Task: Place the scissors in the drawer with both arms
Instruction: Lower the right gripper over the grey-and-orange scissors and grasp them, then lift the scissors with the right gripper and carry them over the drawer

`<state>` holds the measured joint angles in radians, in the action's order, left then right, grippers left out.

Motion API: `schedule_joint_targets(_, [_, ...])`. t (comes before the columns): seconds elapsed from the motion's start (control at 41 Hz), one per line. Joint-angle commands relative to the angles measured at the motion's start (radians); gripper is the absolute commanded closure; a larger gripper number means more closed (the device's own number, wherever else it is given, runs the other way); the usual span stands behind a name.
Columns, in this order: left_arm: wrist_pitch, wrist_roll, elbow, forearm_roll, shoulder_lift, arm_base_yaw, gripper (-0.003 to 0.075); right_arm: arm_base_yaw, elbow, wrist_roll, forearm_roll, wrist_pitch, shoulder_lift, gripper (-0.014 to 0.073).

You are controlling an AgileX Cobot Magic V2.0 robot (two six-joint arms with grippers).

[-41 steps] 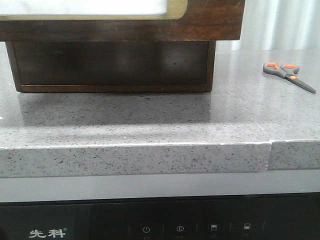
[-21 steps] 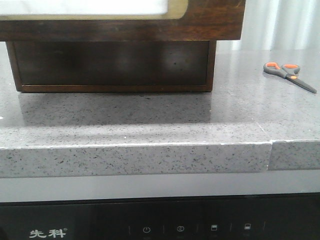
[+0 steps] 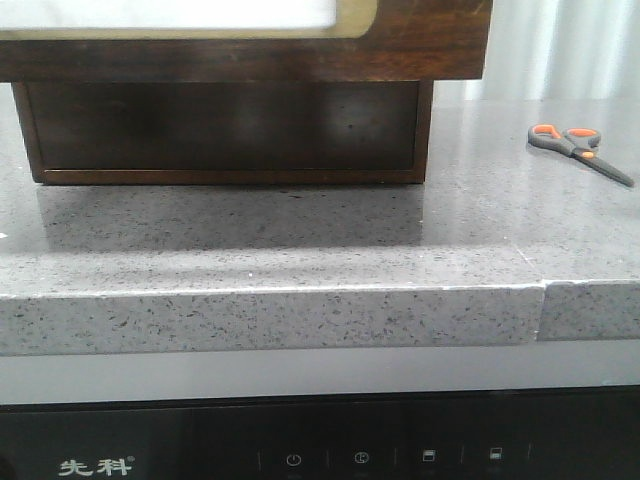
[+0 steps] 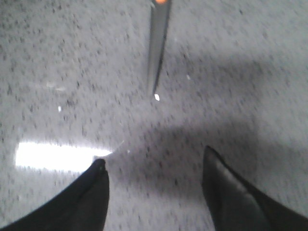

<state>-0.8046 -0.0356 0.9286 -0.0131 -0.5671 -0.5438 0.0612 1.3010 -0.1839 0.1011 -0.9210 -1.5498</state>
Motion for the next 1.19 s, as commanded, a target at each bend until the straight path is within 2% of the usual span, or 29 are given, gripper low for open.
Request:
schedule_joint_targets(0.0, [0.088,0.010,0.032,-0.001,-0.006,-0.007,0.0283,-0.016,0.102,-0.016,0.006,0.008,-0.035,0.0165])
schedule_joint_targets(0.317, [0.088,0.010,0.032,-0.001,-0.006,-0.007,0.0283,-0.017,0.316,0.039,0.007,-0.039,-0.238,0.0230])
schedule_joint_targets(0.877, [0.088,0.010,0.030,-0.001,-0.006,-0.007,0.0283,-0.017,0.537,0.047,0.008,-0.119,-0.460,0.0232])
schedule_joint_targets(0.95, [0.088,0.010,0.030,-0.001,-0.006,-0.007,0.0283,-0.017,0.545,0.047,0.008,-0.131,-0.468,0.0270])
schedule_joint_targets(1.096, [0.088,0.010,0.030,-0.001,-0.006,-0.007,0.0283,-0.017,0.545,0.047,0.008,-0.140,-0.468,0.0464])
schedule_joint_targets(1.17, [0.088,0.010,0.030,-0.001,-0.006,-0.007,0.0283,-0.017,0.545,0.047,0.008,-0.139,-0.468,0.0528])
